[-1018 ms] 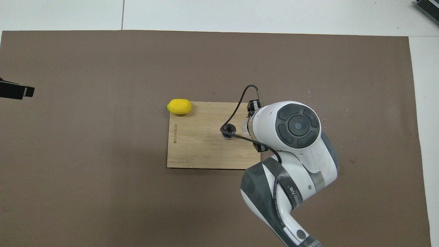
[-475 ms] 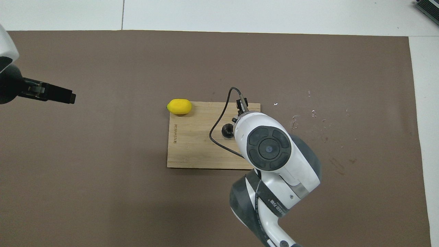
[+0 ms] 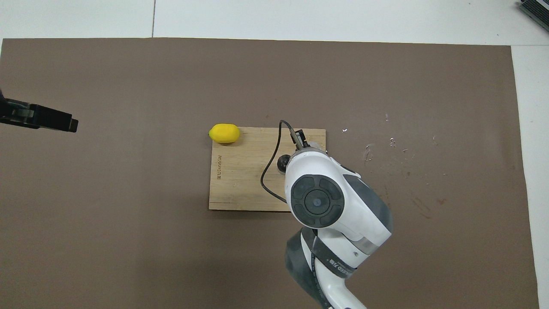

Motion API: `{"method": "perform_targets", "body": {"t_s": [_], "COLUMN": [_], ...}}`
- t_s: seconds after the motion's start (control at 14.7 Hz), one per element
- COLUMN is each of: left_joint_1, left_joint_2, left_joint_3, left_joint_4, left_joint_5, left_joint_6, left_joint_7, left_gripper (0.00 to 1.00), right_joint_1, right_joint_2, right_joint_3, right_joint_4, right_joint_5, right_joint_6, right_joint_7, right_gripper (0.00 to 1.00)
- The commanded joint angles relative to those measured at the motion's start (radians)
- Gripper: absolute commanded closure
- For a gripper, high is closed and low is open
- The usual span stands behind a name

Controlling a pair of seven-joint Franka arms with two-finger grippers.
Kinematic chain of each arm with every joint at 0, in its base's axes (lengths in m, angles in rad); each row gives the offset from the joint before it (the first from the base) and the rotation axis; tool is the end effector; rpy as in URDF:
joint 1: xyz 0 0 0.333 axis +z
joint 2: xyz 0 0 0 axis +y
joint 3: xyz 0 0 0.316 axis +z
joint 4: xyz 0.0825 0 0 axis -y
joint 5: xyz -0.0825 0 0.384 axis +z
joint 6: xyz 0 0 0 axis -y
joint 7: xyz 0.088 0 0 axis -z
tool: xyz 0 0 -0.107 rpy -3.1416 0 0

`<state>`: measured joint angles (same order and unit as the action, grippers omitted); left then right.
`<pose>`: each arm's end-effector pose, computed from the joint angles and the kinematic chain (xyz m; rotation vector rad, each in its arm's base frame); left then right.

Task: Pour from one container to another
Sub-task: 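Tilt the glass above the dark cup with the right gripper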

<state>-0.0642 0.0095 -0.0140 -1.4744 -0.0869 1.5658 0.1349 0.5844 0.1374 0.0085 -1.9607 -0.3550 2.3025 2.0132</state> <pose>0.5549 -0.0528 0.6647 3.0363 -0.3309 0.1289 0.5074 0.3330 0.4270 -2.4536 1.6948 -0.4956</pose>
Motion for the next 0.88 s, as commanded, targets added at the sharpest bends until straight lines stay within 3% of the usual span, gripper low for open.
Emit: {"method": "perform_targets", "body": {"t_s": [0.0, 0.54, 0.81], "left_joint_1": [0.035, 0.040, 0.027], "left_joint_2": [-0.009, -0.016, -0.065], "left_joint_3": [-0.012, -0.006, -0.006], "left_joint_4": [-0.001, -0.003, -0.043], "left_joint_5": [0.006, 0.004, 0.012], "left_joint_6": [-0.012, -0.064, -0.092], "left_joint_7": [-0.006, -0.008, -0.023], "left_gripper": [0.00, 0.00, 0.00], "right_joint_1": [0.018, 0.038, 0.043], "right_joint_2": [-0.033, -0.047, -0.045], "right_joint_3": [-0.001, -0.001, -0.001], "right_joint_4": [-0.033, -0.070, -0.079], "right_joint_5": [-0.057, -0.160, -0.208], "right_joint_6": [0.026, 0.041, 0.049], "right_joint_7": [0.022, 0.009, 0.009], "right_gripper": [0.94, 0.94, 0.94]}}
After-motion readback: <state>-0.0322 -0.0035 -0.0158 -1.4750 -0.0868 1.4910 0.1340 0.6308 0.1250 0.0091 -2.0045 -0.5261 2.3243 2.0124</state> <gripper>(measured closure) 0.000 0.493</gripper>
